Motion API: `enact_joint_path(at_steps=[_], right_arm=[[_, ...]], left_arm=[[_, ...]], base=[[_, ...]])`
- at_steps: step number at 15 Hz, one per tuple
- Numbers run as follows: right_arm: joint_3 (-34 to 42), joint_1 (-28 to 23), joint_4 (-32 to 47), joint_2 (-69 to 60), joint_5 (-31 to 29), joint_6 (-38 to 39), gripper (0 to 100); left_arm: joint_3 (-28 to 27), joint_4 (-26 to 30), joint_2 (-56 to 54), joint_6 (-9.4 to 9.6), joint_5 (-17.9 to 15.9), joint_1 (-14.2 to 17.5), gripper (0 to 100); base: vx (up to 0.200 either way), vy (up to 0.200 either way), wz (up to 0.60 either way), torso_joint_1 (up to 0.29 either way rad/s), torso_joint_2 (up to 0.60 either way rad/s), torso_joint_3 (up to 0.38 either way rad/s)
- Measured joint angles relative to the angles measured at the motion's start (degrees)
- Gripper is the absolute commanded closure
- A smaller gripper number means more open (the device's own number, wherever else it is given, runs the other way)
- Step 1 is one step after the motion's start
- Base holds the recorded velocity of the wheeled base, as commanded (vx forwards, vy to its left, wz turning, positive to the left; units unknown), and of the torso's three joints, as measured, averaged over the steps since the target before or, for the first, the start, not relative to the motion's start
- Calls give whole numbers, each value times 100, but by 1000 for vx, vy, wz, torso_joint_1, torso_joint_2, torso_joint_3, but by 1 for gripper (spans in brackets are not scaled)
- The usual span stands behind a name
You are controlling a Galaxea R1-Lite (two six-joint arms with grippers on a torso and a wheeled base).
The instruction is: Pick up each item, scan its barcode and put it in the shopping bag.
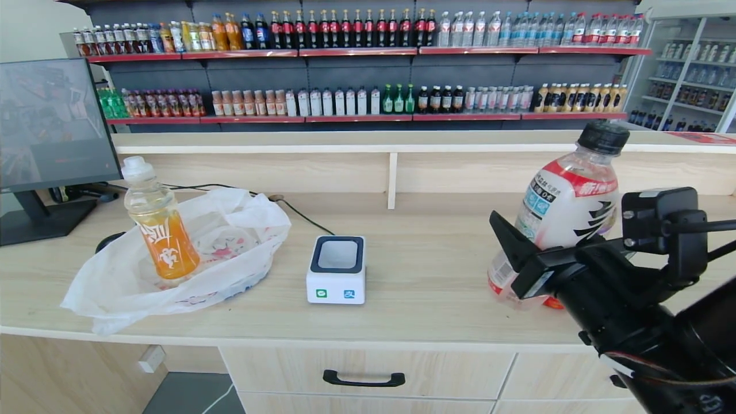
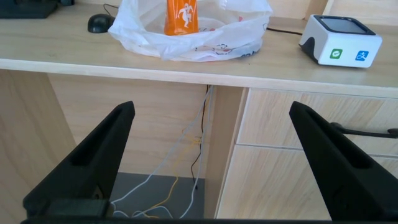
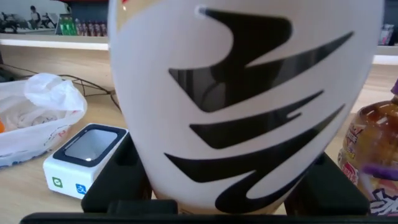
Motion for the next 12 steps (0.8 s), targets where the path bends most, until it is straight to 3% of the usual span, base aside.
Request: enact_joint_path(at_steps=[12], right_arm=[[110,957,-5,-549,155,364,100]], left_arm=[[0,-2,0,1,2,0,0]], base=[[0,0,0,0,0,0]])
